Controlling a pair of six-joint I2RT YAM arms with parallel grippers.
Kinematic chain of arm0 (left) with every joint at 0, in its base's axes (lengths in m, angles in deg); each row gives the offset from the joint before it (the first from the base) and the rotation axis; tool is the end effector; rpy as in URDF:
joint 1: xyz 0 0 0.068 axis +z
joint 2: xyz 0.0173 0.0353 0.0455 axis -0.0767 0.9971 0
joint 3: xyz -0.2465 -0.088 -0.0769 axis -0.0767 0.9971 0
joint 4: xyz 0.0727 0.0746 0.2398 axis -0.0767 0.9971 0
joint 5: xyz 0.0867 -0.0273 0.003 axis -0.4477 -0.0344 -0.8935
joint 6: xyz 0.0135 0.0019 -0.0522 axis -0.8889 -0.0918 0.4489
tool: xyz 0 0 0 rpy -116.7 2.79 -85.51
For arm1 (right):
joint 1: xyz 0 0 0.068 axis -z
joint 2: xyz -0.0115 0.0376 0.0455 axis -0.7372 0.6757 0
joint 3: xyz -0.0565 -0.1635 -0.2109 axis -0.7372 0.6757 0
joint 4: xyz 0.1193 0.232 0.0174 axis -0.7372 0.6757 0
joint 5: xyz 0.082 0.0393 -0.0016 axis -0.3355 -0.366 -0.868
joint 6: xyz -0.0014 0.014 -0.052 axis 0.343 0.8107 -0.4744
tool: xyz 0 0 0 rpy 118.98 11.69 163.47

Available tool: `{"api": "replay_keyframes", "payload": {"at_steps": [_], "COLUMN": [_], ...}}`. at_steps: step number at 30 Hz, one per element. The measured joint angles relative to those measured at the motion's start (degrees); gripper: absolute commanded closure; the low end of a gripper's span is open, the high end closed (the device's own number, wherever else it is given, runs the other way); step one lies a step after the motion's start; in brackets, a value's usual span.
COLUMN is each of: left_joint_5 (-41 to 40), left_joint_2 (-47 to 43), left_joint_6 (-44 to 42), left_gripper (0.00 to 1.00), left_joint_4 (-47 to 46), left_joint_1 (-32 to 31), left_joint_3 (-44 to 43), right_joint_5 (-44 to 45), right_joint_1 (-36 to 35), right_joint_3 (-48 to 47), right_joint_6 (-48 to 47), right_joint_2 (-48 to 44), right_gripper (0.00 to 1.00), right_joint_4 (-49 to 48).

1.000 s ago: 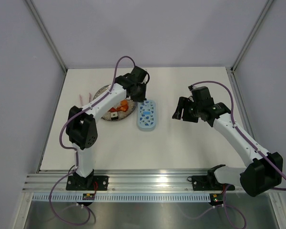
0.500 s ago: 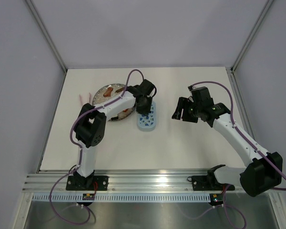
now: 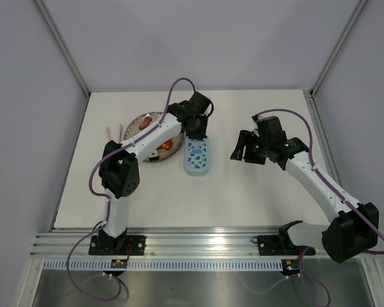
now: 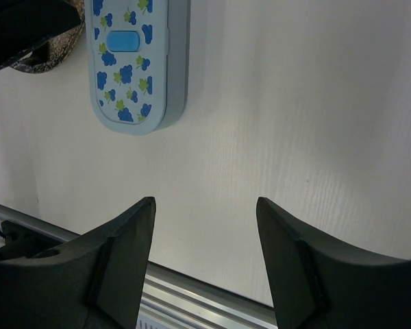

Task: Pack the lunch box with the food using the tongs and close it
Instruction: Close the box lid on the packing box.

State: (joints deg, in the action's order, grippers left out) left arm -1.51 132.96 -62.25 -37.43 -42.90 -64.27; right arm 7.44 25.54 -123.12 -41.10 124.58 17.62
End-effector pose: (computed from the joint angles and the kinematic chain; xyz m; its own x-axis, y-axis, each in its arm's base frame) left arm 0.3500 -0.2761 0.2721 -0.8565 0.1360 -0.4979 0.2601 0.9469 -0.1889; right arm 0.2391 0.1028 0.2927 -0.8344 0.1298 -0.5356 -0.1173 0.9077 0.4028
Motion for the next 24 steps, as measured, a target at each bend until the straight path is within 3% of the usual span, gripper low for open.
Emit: {"api": "replay_keyframes", "payload": {"at_steps": [10, 24], "left_joint_5": [-0.1, -2.3], "left_joint_2": [10.1, 6.7], "left_joint_6": [0.5, -0.7], "left_gripper": [1.00, 1.00], "left_joint_4": [-1.8, 3.7], "left_joint_1": [-0.2, -0.2], "left_joint_3": [-2.3, -3.8], "right_joint_5": [0.0, 0.0], "right_joint_1": [0.0, 0.0], "right_joint_3": [0.0, 0.2], "right_joint_6": [0.0, 0.1], "right_joint_2": [0.4, 0.2], "right_gripper": [0.31, 0.32], "right_joint_4": [0.0, 0.0]}}
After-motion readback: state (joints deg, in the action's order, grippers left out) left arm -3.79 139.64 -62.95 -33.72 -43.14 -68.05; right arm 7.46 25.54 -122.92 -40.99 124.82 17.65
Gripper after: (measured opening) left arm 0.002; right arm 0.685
